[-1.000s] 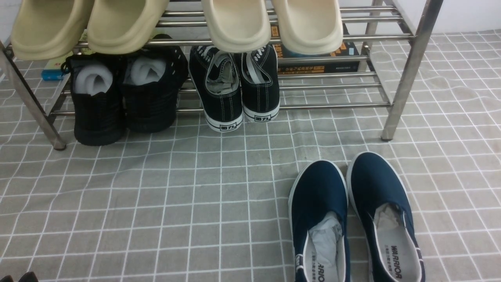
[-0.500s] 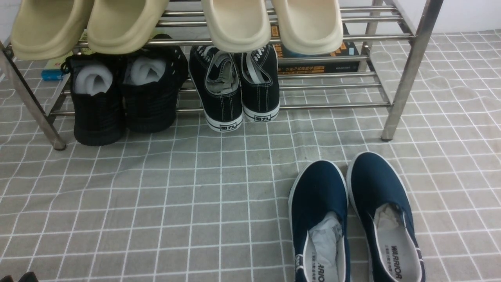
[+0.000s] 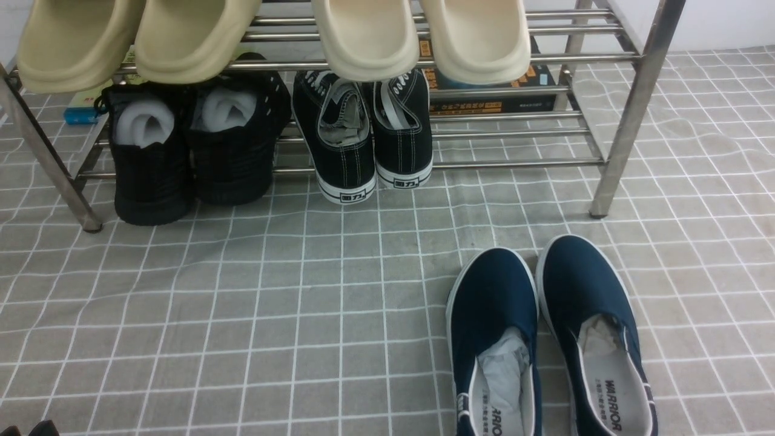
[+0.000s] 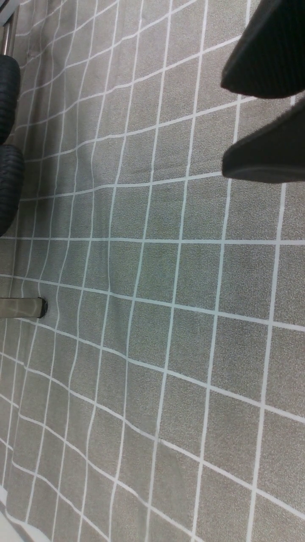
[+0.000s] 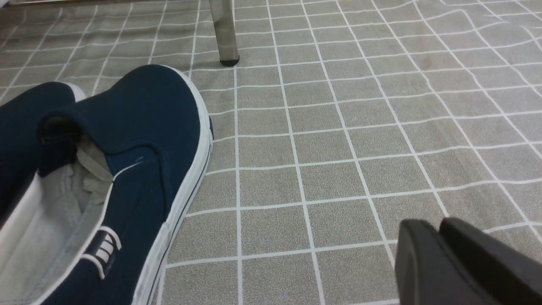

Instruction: Take the shoes off the shelf with your hand from the grey coffee tablecloth.

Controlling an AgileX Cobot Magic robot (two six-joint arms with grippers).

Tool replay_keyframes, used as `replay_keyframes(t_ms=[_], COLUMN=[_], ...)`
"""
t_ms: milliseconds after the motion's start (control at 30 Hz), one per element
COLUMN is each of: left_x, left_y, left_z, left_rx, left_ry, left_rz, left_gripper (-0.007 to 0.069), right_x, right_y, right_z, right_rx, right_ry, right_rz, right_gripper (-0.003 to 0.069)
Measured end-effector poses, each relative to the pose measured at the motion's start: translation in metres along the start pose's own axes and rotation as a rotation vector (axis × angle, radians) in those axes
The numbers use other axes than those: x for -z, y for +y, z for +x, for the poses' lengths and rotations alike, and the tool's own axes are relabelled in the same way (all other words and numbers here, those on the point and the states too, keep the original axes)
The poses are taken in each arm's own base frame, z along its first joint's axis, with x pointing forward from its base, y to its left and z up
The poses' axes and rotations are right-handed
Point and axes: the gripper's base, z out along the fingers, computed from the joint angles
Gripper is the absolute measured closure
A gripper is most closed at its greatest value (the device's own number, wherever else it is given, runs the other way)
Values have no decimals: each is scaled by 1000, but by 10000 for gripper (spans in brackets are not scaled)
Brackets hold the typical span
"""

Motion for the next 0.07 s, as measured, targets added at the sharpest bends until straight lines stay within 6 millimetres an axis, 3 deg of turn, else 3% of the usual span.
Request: replay_keyframes(t_ms=[67], left_x=[0], left_y=[0], left_z=[0], left_rx=[0], left_ry=[0], left_rz=[0], left_gripper=[383], right_x=[0], right_y=[0], right_z=[0], right_rx=[0], right_ry=[0], right_rz=[0], right_gripper=[574])
